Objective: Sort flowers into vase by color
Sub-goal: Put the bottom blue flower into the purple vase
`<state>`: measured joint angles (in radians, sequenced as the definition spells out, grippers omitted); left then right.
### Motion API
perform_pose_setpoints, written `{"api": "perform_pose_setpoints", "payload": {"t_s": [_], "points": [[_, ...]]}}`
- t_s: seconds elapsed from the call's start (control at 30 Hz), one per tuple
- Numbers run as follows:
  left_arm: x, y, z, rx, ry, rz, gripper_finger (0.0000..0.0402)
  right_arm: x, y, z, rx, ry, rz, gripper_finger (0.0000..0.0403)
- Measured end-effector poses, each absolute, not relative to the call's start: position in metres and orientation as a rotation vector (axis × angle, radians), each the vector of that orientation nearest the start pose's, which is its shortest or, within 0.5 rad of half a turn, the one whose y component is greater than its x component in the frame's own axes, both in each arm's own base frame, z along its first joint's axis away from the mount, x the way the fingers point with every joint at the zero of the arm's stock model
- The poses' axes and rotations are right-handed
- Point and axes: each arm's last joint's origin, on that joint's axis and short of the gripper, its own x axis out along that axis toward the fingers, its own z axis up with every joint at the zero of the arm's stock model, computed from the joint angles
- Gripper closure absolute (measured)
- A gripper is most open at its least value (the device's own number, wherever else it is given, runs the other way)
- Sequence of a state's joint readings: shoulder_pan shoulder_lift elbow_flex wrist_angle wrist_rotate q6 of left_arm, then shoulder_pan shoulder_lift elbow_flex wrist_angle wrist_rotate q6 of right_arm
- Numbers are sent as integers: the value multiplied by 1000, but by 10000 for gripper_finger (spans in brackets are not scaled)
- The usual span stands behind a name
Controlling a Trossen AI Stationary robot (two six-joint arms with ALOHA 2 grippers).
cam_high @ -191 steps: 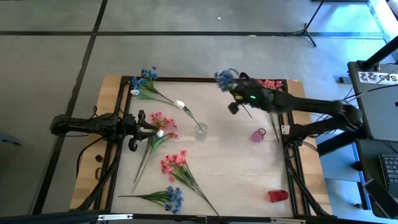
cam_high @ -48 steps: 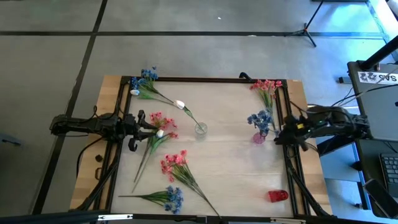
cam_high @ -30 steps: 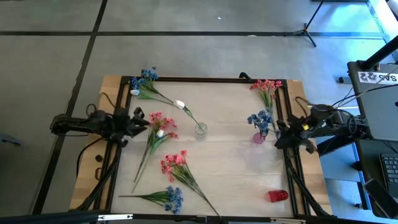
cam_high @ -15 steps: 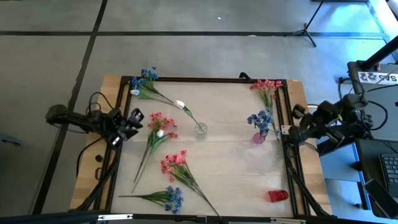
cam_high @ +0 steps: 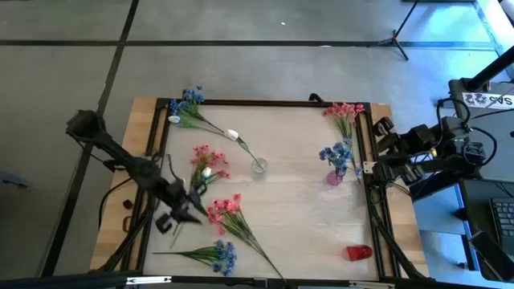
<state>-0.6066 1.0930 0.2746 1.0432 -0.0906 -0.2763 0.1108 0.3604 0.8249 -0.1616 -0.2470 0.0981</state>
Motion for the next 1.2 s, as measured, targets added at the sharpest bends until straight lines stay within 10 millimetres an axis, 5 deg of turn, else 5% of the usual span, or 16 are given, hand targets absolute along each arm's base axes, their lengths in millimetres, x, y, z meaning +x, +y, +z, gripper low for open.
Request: {"api": "perform_pose_setpoints", "payload": {"t_s": [0.23,0.43,0.67,0.8,1.0,1.2], "points": [[197,-143,228,-413,-20,-561,278,63,12,389,-38,-302,284,339],[204,-169,236,-665,330,-518,278,61,13,392,-101,-345,303,339],[193,-204,244,-734,636,-339,278,61,13,392,-102,-340,304,339],[180,-214,231,-795,777,-223,278,62,13,391,-102,-329,305,339],[164,-218,205,-705,947,-107,278,65,13,390,-102,-317,305,339],[169,-215,202,-705,950,-81,278,69,14,389,-96,-297,307,339]]}}
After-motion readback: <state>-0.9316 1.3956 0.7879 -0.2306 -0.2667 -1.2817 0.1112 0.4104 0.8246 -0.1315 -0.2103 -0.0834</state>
